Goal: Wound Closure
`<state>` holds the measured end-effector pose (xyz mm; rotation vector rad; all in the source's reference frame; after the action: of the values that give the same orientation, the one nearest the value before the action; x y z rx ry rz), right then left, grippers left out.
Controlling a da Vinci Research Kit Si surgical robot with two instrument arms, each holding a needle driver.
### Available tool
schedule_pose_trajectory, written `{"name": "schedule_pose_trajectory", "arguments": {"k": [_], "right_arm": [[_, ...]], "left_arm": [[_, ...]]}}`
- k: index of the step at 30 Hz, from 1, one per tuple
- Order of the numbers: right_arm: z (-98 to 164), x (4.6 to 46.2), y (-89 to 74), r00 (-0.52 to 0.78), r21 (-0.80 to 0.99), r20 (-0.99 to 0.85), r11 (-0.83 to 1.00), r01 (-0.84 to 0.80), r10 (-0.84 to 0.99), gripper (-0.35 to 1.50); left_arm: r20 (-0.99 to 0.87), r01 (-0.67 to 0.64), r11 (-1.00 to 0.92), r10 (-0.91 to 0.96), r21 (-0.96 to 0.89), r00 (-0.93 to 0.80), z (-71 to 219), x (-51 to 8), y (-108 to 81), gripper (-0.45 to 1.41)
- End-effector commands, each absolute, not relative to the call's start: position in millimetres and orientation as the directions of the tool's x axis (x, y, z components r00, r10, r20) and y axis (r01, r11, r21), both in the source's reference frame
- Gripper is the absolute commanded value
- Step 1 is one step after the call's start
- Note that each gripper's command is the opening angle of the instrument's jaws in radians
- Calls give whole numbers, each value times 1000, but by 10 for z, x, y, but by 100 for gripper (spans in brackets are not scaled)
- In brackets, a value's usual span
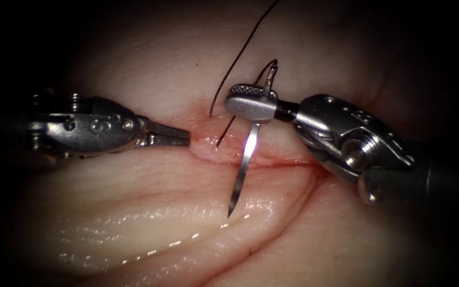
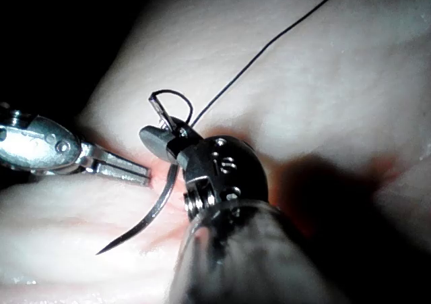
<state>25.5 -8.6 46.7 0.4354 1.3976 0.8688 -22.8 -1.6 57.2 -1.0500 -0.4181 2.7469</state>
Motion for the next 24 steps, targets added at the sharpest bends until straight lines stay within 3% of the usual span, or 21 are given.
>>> {"name": "schedule_pose_trajectory", "arguments": {"k": [1, 13, 24], "right_arm": [[471, 262, -85, -54, 716, -679, 644, -270, 732, -35], [473, 268, -87, -32, 644, -747, 710, -285, 664, -35], [487, 275, -82, 8, 510, -842, 802, -310, 539, -35]], "left_arm": [[-623, -42, -943, 251, -330, -740, 580, -235, -18, -45], [-592, 47, -926, 199, -374, -781, 605, -260, -14, -45], [-342, 132, -900, 20, -416, -940, 638, -259, -19, -45]]}}
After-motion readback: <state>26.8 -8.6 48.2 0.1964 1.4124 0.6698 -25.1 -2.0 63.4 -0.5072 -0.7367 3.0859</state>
